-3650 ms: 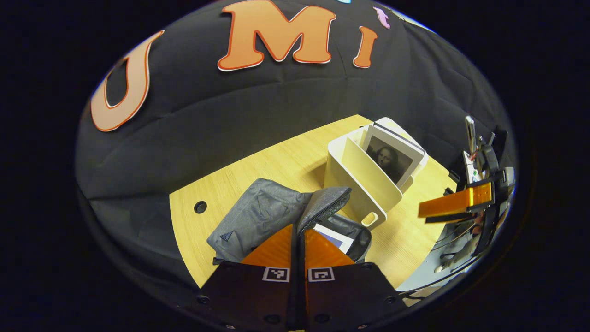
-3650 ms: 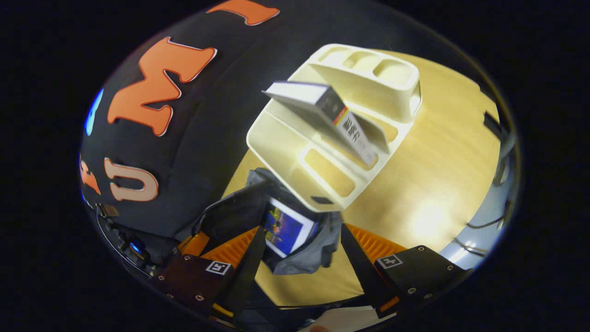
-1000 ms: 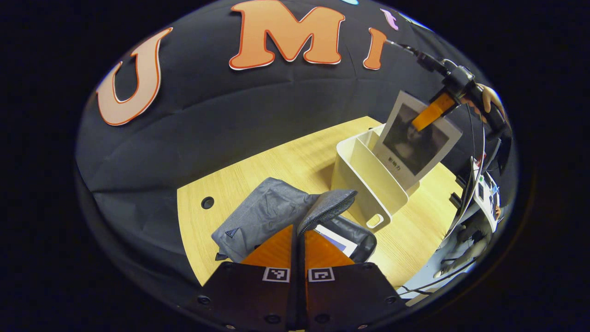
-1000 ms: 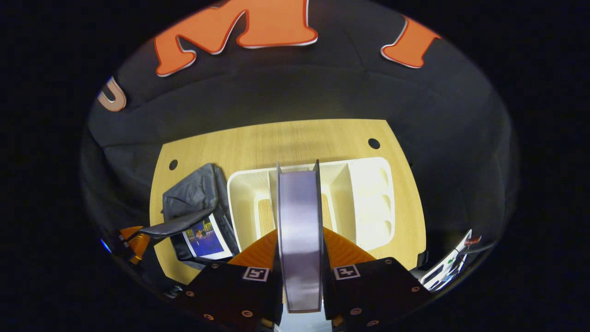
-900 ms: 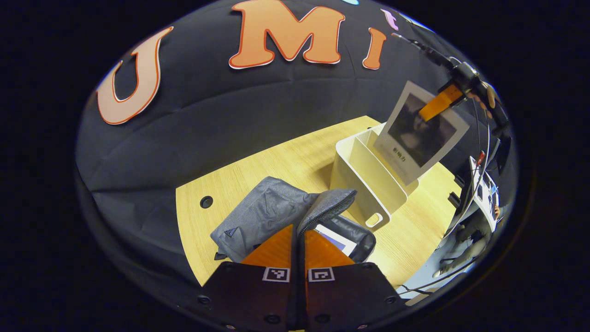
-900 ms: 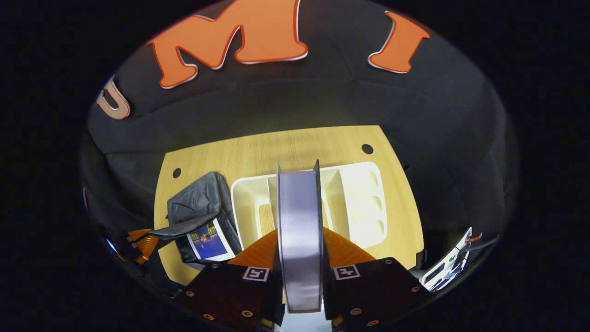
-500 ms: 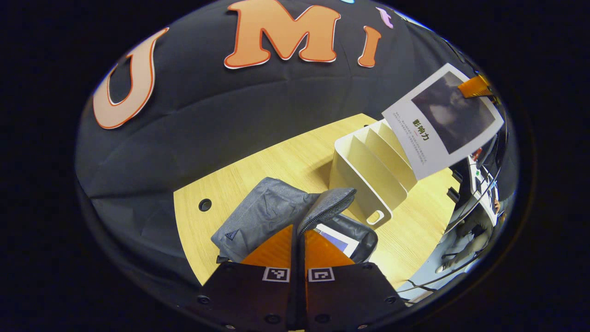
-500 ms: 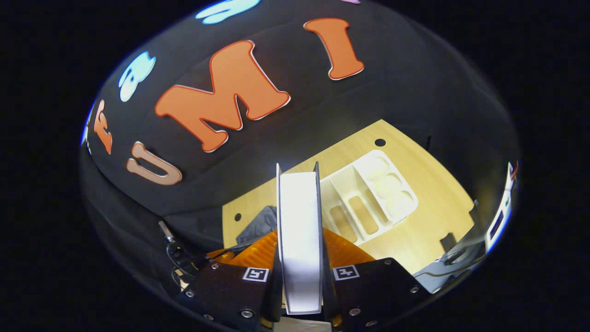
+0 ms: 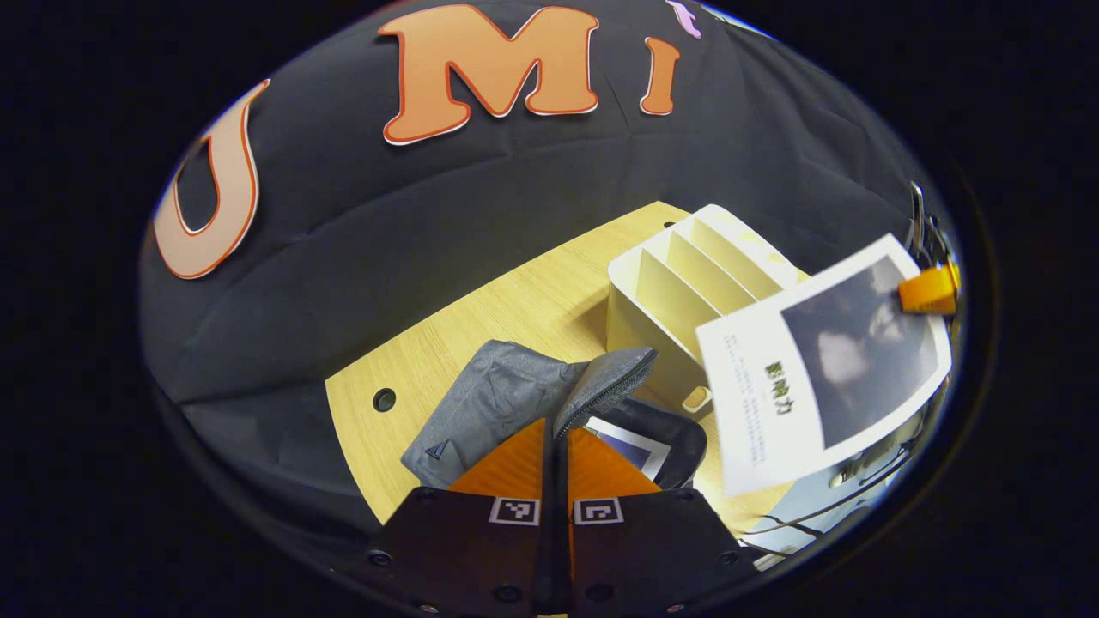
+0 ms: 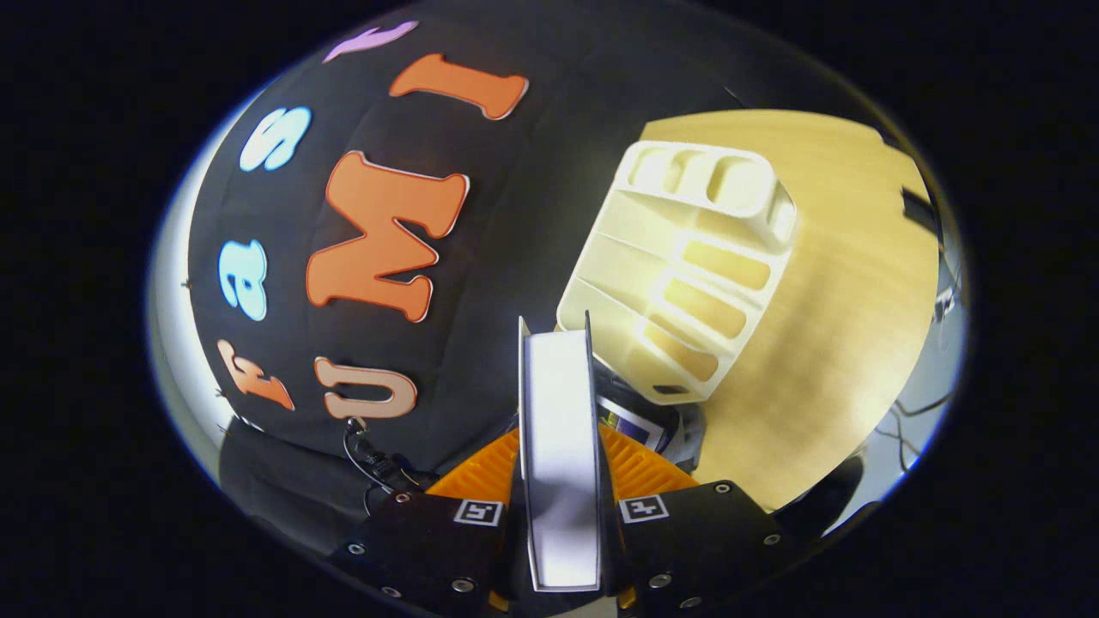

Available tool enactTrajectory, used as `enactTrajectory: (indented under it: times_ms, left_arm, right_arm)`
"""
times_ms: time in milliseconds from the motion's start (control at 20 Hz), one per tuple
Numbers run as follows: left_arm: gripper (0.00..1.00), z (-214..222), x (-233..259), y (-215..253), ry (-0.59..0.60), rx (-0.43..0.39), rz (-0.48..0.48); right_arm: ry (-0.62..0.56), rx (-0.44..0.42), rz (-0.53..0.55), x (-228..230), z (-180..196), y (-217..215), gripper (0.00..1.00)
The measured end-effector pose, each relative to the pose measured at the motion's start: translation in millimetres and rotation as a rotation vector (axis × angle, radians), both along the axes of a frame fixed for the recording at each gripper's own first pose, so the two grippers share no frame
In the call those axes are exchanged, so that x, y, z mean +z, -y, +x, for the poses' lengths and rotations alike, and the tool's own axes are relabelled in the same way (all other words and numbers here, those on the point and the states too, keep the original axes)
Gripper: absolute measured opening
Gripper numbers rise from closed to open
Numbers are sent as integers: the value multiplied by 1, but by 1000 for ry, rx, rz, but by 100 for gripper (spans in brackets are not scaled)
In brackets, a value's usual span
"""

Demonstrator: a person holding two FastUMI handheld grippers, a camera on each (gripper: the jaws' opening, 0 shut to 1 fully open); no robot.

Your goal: Open the schoolbag, grab two books from the bookshelf and put them into the schoolbag.

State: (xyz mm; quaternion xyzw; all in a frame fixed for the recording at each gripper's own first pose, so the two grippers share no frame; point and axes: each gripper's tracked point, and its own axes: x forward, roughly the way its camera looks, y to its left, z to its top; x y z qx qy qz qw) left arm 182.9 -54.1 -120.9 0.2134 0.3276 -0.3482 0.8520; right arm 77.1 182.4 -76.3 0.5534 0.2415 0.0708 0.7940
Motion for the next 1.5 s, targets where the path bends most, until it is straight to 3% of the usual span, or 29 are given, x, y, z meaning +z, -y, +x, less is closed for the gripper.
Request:
enactTrajectory:
  times_ms: [250, 500, 1000, 1400, 1450, 1500]
  left_arm:
    - [1, -4, 1, 3, -4, 4, 16]
    - [1, -13, 7, 9, 4, -11, 22]
    - [1, -23, 13, 14, 34, -48, 52]
    - [1, -38, 17, 32, -8, -78, -8]
    - [0, -39, 17, 35, -14, -77, -19]
    - [1, -38, 17, 35, -16, -76, -25]
  right_arm:
    - [-83, -43, 163, -77, 19, -40, 35]
    - [-122, -72, 149, -111, 48, -60, 35]
    - [-83, -102, 191, -137, 116, -121, 35]
    - [-53, -157, 178, -140, 147, -144, 35]
    - [-63, -155, 176, -141, 148, -150, 45]
    - [-76, -148, 160, -144, 149, -159, 35]
